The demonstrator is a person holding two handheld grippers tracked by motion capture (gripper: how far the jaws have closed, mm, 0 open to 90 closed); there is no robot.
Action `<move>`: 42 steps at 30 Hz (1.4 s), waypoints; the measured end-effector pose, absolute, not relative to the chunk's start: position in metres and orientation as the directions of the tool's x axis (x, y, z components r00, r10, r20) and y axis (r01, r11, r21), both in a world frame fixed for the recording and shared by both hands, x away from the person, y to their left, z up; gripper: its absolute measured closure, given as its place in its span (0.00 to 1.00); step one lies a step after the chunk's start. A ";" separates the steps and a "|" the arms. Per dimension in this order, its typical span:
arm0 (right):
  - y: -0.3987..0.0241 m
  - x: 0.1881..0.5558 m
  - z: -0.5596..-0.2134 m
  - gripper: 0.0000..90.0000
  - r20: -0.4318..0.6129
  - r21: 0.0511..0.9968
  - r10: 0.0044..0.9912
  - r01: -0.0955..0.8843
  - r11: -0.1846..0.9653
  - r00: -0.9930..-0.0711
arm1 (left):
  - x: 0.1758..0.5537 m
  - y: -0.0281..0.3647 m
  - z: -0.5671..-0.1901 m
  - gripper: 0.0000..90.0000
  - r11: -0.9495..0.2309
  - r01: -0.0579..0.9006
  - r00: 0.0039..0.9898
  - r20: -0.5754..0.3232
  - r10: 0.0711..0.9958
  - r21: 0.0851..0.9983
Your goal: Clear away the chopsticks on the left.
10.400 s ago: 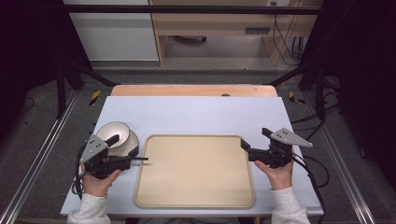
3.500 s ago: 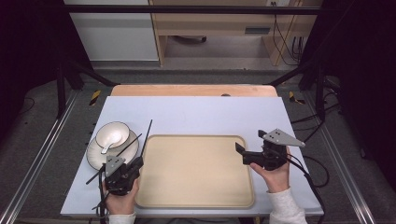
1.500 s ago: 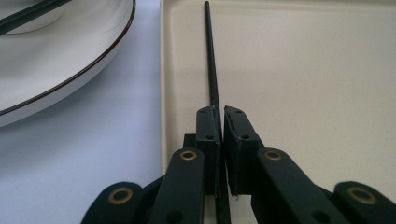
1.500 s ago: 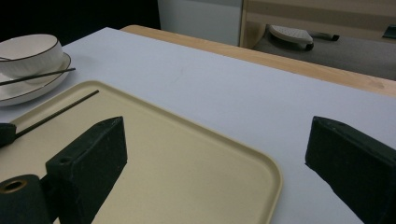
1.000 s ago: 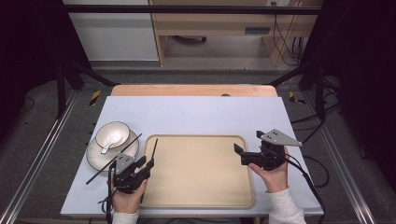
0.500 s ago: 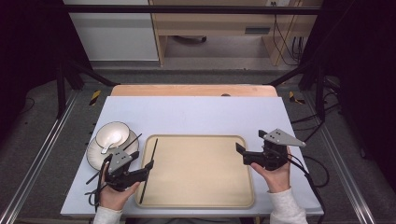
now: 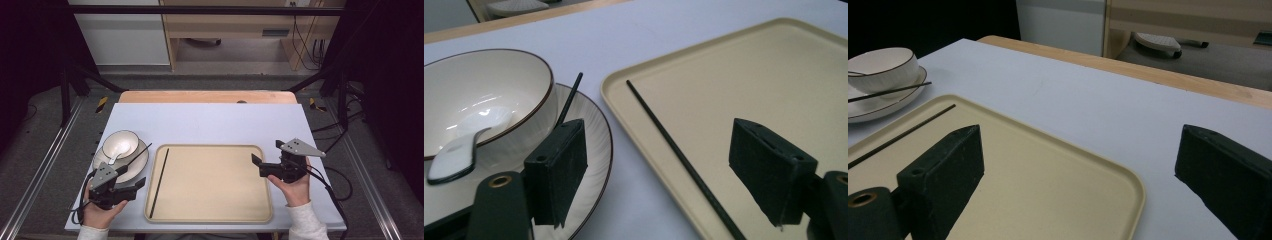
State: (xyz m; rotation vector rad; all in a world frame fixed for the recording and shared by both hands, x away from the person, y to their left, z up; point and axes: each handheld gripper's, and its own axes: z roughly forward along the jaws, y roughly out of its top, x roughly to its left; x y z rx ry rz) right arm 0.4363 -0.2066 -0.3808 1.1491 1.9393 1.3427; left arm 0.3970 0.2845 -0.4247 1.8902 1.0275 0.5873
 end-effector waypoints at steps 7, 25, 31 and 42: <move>-0.205 0.438 -0.383 0.06 0.052 0.919 0.856 0.360 0.160 -0.514 | 0.399 0.303 -0.429 0.28 -0.319 0.462 0.533 0.028 0.846 0.827; -0.204 0.439 -0.384 0.07 0.056 0.914 0.852 0.370 0.167 -0.521 | 0.422 0.334 -0.448 0.57 -0.310 0.548 0.431 0.055 0.901 0.777; -0.203 0.440 -0.386 0.07 0.054 0.912 0.851 0.372 0.171 -0.523 | 0.432 0.335 -0.452 0.68 -0.334 0.564 0.432 0.075 0.899 0.755; -0.202 0.441 -0.388 0.07 0.059 0.909 0.852 0.381 0.171 -0.521 | 0.437 0.335 -0.456 0.83 -0.349 0.587 0.444 0.070 0.893 0.730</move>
